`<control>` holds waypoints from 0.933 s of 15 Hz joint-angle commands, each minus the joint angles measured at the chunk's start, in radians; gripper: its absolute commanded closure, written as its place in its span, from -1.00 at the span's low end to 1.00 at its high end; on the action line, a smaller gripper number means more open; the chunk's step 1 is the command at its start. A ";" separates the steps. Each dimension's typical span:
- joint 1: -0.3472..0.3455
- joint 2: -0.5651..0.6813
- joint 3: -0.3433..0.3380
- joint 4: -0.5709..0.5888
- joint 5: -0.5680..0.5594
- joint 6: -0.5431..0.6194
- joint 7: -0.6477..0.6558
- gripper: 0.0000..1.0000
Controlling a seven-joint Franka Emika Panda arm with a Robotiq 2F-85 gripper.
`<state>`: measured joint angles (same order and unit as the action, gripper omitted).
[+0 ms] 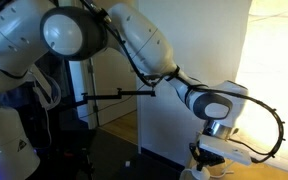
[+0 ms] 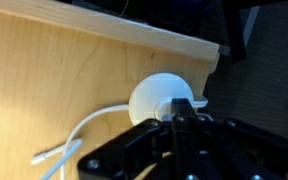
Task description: Turn on the lamp
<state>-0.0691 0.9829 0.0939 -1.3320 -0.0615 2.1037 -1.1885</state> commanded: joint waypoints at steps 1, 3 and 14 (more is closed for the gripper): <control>-0.001 0.007 -0.001 0.008 -0.011 -0.006 0.014 0.95; -0.004 -0.025 0.004 -0.018 -0.010 0.004 0.008 0.95; -0.039 -0.172 0.035 -0.112 0.030 0.069 -0.006 0.95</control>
<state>-0.0867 0.8748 0.1151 -1.3696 -0.0550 2.1446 -1.1922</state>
